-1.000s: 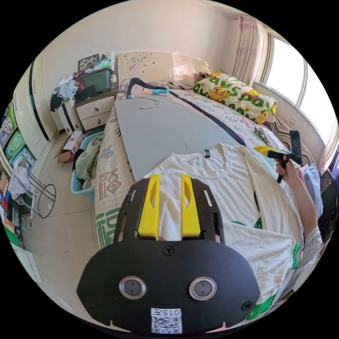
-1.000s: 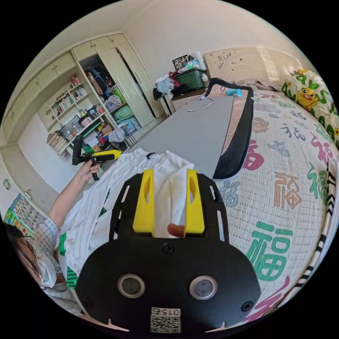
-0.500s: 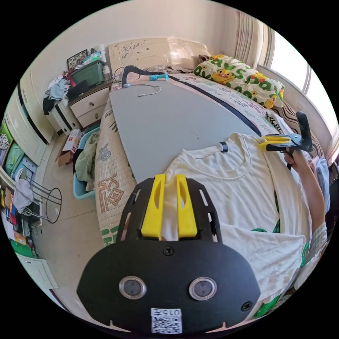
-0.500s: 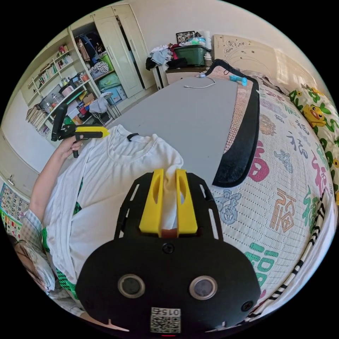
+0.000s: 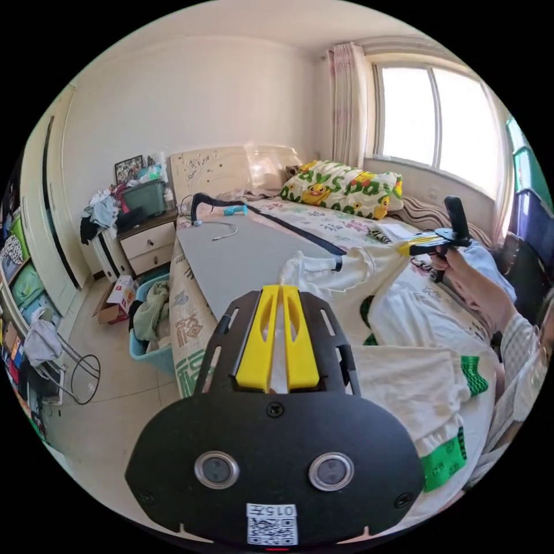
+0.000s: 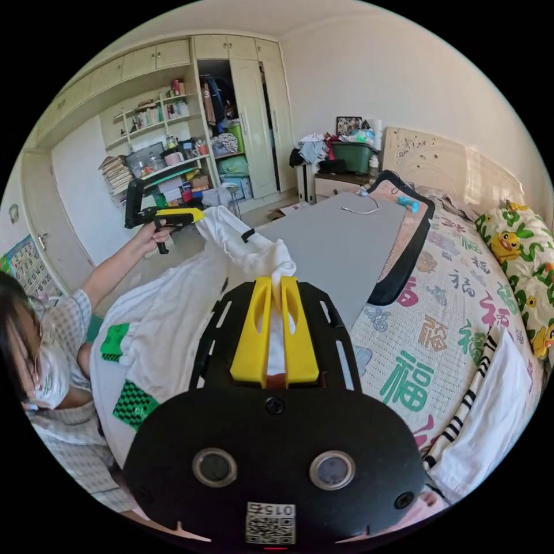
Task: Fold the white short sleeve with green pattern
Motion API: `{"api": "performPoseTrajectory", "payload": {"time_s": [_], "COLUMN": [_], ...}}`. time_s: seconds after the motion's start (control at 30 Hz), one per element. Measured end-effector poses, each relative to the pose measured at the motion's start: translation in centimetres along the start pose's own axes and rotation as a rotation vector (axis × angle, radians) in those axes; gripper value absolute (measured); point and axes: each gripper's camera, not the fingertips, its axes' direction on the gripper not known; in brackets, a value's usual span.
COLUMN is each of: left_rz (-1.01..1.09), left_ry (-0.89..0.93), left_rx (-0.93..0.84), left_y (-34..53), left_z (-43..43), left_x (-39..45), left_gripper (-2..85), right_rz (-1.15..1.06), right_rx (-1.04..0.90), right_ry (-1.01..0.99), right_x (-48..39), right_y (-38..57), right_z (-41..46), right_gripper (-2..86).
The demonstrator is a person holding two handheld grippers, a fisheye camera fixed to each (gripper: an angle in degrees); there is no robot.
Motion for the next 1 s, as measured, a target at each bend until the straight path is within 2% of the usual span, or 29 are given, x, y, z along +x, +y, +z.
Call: {"api": "performPoseTrajectory", "payload": {"time_s": [0.1,0.23,0.33,0.47,0.53,0.63,0.77,0.87,0.97,1.0], "left_rz": [0.09,0.19,0.193,0.2,0.335,0.473,0.538,0.51,0.481,0.479], "left_ry": [0.074,0.221,0.147,0.105,0.122,0.177,0.223,0.163,0.097,-0.011], "left_rx": [0.101,0.003,-0.076,-0.036,-0.102,-0.232,-0.336,-0.346,-0.306,-0.287], "left_y": [4.7,13.3,16.3,14.0,11.2,8.5,6.4,5.8,5.7,5.7], "left_z": [-9.9,-16.8,-19.1,-22.9,-23.2,-21.4,-19.0,-18.4,-20.8,-22.4], "left_x": [6.3,13.8,16.1,17.0,19.7,22.6,24.0,23.5,22.6,22.4], "left_gripper": [0.2,0.5,0.9,2.5,6.0,9.1,9.3,9.5,9.4,9.2], "right_rz": [-0.084,-0.072,0.001,0.007,-0.061,-0.159,-0.231,-0.223,-0.199,-0.194], "right_rx": [0.051,-0.039,-0.125,-0.137,-0.123,-0.206,-0.275,-0.338,-0.251,-0.215], "right_ry": [-0.061,-0.122,-0.116,-0.202,-0.242,-0.253,-0.184,-0.107,-0.029,-0.019], "right_x": [-6.3,-11.2,-12.0,-13.3,-15.1,-18.0,-19.4,-19.0,-18.8,-18.9], "right_y": [7.3,17.7,24.1,25.9,25.6,25.5,27.4,30.0,32.6,33.5], "right_z": [-5.8,-7.9,-7.3,-7.9,-8.2,-7.3,-4.9,-3.3,-4.2,-4.6], "right_gripper": [3.0,3.4,4.9,10.6,11.9,14.5,15.9,15.8,14.4,13.6]}}
